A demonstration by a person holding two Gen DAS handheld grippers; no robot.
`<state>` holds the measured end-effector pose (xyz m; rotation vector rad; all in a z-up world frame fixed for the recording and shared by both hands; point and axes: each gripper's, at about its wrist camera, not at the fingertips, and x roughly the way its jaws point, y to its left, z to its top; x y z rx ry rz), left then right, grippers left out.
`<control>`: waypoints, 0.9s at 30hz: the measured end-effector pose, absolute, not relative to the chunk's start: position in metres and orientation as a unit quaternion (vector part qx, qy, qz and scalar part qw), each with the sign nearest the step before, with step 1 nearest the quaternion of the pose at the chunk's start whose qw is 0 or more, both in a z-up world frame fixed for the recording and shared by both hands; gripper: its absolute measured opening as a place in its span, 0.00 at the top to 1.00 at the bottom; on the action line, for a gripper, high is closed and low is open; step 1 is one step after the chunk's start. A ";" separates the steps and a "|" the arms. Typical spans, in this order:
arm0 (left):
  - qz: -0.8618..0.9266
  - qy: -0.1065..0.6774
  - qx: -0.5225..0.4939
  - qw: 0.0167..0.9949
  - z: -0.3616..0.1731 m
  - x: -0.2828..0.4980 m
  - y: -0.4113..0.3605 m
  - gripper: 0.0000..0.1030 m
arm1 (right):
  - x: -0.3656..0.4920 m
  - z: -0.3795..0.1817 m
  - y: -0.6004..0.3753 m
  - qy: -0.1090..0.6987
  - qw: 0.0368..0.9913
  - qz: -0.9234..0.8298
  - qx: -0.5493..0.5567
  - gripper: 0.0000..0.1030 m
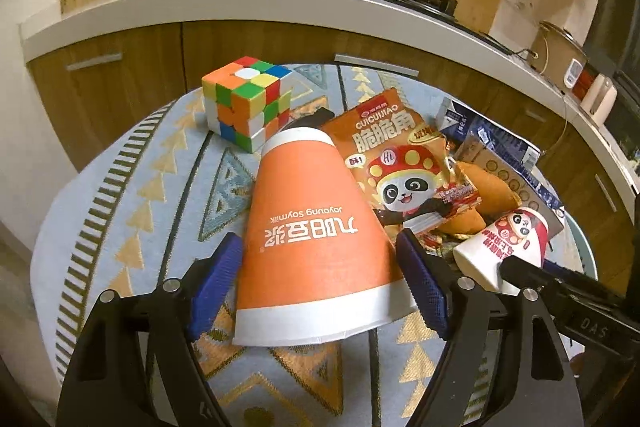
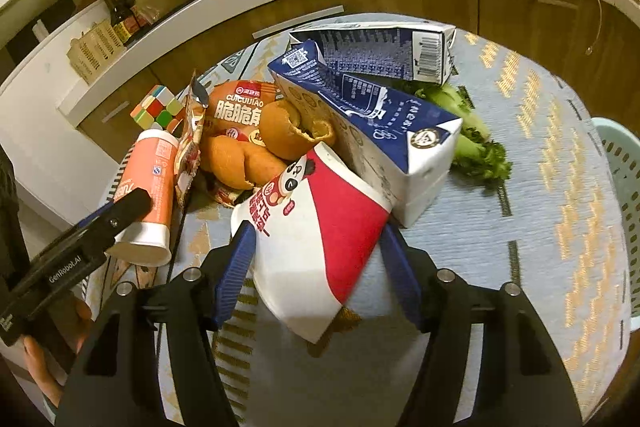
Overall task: Collect trash
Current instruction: 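Grasp the orange paper cup with the left gripper while the right gripper grasps the red cup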
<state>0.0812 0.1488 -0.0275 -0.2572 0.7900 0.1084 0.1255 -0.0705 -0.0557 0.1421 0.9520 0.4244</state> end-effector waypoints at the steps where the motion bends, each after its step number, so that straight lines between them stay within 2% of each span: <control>1: 0.052 0.383 -0.123 0.914 -0.027 0.081 0.149 0.26 | 0.126 -0.057 -0.070 0.458 0.863 0.204 0.070 0.39; 4: 0.051 0.374 -0.112 0.919 -0.025 0.076 0.146 0.28 | 0.126 -0.057 -0.071 0.458 0.861 0.209 0.070 0.44; 6: 0.052 0.371 -0.108 0.921 -0.025 0.072 0.142 0.30 | 0.123 -0.056 -0.074 0.454 0.861 0.216 0.076 0.52; 10: 0.051 0.361 -0.107 0.925 -0.022 0.062 0.138 0.32 | 0.112 -0.047 -0.076 0.439 0.866 0.229 0.070 0.59; 11: 0.051 0.356 -0.109 0.927 -0.021 0.059 0.137 0.43 | 0.108 -0.044 -0.075 0.434 0.868 0.231 0.065 0.60; 12: 0.059 0.345 -0.107 0.931 -0.019 0.054 0.137 0.69 | 0.105 -0.042 -0.074 0.430 0.870 0.232 0.061 0.60; 13: 0.057 0.338 -0.108 0.933 -0.013 0.049 0.138 0.90 | 0.099 -0.039 -0.072 0.423 0.874 0.234 0.052 0.61; 14: 0.050 0.343 -0.118 0.930 -0.010 0.048 0.141 1.00 | 0.094 -0.035 -0.069 0.413 0.880 0.231 0.039 0.61; 19: 0.044 0.352 -0.116 0.928 -0.012 0.041 0.144 1.00 | 0.077 -0.023 -0.058 0.383 0.897 0.223 0.001 0.61; 20: 0.047 0.351 -0.116 0.928 -0.012 0.039 0.145 0.96 | 0.075 -0.021 -0.057 0.379 0.899 0.220 -0.007 0.61; 21: 0.045 0.351 -0.123 0.927 -0.012 0.038 0.148 0.79 | 0.073 -0.019 -0.056 0.376 0.900 0.219 -0.014 0.61; 22: 0.043 0.350 -0.130 0.927 -0.011 0.038 0.149 0.69 | 0.069 -0.016 -0.057 0.372 0.903 0.214 -0.024 0.61; 23: 0.043 0.344 -0.132 0.929 -0.009 0.037 0.150 0.52 | 0.066 -0.013 -0.058 0.366 0.907 0.207 -0.033 0.61; 24: 0.045 0.338 -0.128 0.931 -0.006 0.036 0.150 0.45 | 0.064 -0.010 -0.058 0.359 0.910 0.201 -0.042 0.61; 26: 0.045 0.340 -0.122 0.931 -0.002 0.041 0.148 0.40 | 0.058 -0.003 -0.060 0.343 0.919 0.182 -0.075 0.61; 27: 0.043 0.343 -0.123 0.930 -0.001 0.043 0.147 0.32 | 0.057 0.000 -0.061 0.339 0.920 0.176 -0.086 0.61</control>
